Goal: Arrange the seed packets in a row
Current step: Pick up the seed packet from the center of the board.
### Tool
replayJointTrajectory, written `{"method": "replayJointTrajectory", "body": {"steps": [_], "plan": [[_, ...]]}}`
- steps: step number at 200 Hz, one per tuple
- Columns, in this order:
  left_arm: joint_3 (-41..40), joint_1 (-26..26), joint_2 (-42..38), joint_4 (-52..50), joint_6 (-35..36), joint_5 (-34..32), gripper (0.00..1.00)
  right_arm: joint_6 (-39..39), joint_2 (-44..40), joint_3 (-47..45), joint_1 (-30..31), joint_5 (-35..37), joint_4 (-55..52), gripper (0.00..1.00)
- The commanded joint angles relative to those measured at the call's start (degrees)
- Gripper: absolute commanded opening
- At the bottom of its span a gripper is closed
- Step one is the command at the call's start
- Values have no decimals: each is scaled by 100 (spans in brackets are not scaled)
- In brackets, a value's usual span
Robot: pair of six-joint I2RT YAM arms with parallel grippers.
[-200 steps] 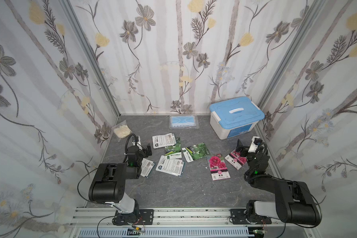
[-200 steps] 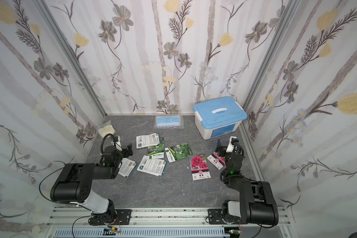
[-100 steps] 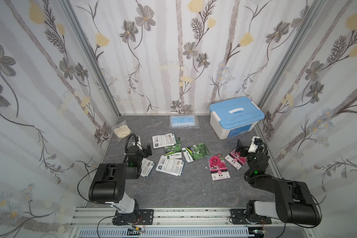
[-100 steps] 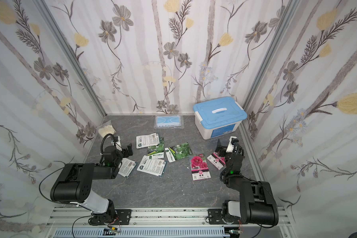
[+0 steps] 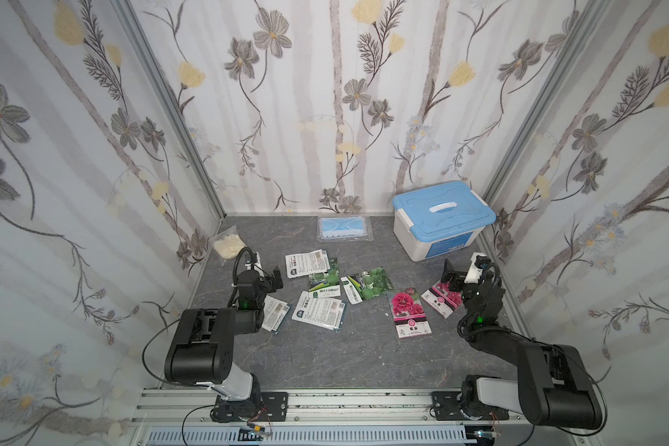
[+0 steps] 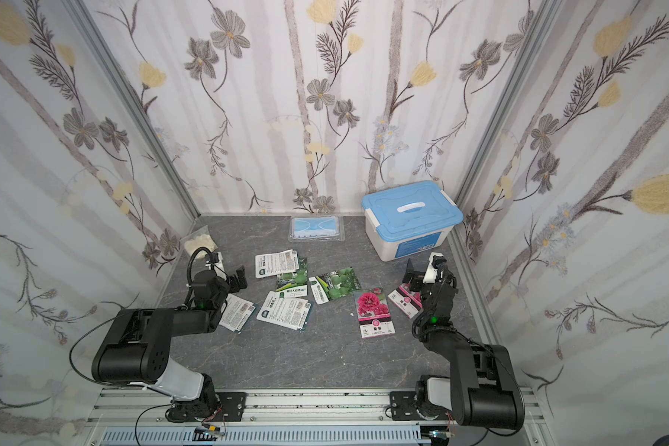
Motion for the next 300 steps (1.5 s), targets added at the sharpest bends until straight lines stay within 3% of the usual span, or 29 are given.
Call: {"method": "replayJointTrajectory", "body": {"steps": [1, 28, 45, 68, 90, 123, 163, 200, 238, 300], "plan": [[628, -25, -342, -1436, -174, -732, 100, 305, -452, 690, 20, 721, -1476, 99], [1596, -72, -739, -3133, -395, -1427, 100, 823, -1178, 1183, 82, 579, -2623, 96], [2289, -78, -787, -4533, -938, -1821, 100, 946, -1591, 1155, 374, 351, -2838, 99], [2794, -141, -912, -6054, -1931, -1896, 100, 911, -1823, 1150, 1199, 166, -2961, 100], [2798, -264, -1344, -7065, -3015, -1689, 100, 990, -1678, 1320, 2098, -154, -3064, 100], [2270, -663, -2183, -7983, -3990, -1362, 100, 760, -562, 2077, 3916, -389, -3140, 99], [1239, -781, -2983, -8030, -4743, -733, 100, 1118, 1917, 3732, 4948, -1309, -3016, 99], [588, -788, -3177, -7774, -5156, -402, 100, 1310, 3633, 5378, 5233, -1782, -3584, 98], [69, -781, -3232, -7363, -5412, -255, 100, 1465, 4659, 6504, 5294, -1955, -4053, 96], [-723, -716, -3775, -6274, -5548, -103, 91, 1680, 5384, 7103, 5298, -2149, -4100, 93]]}}
